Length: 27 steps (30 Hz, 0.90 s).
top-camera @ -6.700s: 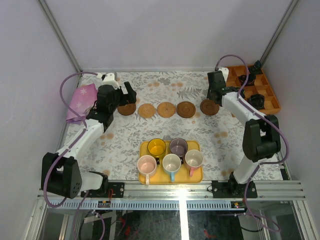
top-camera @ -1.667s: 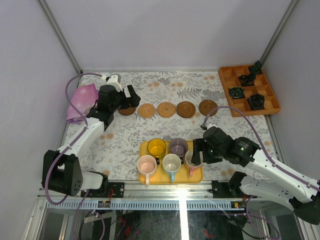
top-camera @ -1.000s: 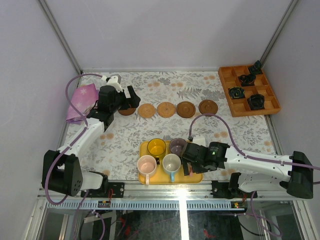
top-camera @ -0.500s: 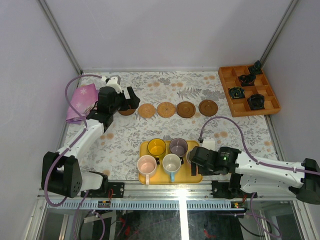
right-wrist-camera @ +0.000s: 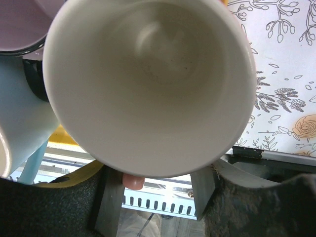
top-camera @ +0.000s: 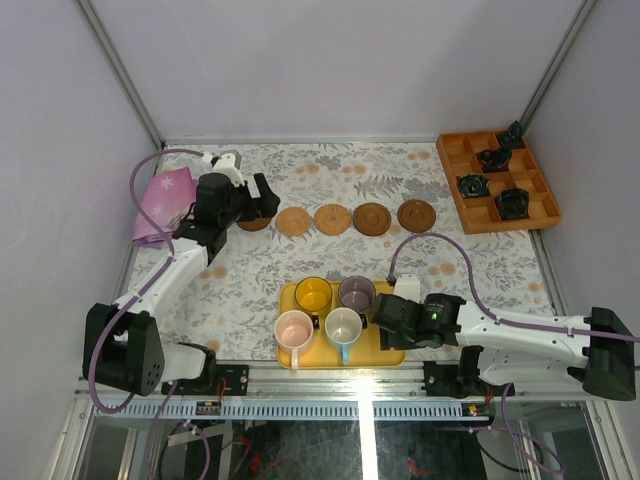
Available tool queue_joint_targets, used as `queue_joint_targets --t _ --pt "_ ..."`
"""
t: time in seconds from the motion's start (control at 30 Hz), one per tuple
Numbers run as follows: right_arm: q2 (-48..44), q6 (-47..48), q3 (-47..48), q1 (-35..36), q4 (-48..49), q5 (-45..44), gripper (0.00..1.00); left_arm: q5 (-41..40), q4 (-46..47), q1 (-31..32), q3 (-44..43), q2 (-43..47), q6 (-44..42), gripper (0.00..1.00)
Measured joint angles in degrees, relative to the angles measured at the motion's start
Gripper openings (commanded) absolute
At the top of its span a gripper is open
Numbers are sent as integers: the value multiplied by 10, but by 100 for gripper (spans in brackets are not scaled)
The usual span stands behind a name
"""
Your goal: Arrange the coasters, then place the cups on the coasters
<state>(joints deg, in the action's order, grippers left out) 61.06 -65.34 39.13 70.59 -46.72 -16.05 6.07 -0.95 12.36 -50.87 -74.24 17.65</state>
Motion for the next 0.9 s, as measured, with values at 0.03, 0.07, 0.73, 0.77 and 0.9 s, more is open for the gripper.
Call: queue_joint_targets --t 0.03,0.07,0.73,0.77,0.9 --pt "2 0 0 0 1 0 47 0 0 0 0 0 0 100" --pt "5 -1 0 0 2 -1 42 0 0 0 0 0 0 100" --pt "46 -13 62 9 -54 -69 0 -1 0 0 0 -2 -5 100" --pt "46 -14 74 9 -64 -79 0 -1 0 0 0 -2 -5 100" --pt "44 -22 106 10 -103 -124 0 -1 0 0 0 -3 -6 100"
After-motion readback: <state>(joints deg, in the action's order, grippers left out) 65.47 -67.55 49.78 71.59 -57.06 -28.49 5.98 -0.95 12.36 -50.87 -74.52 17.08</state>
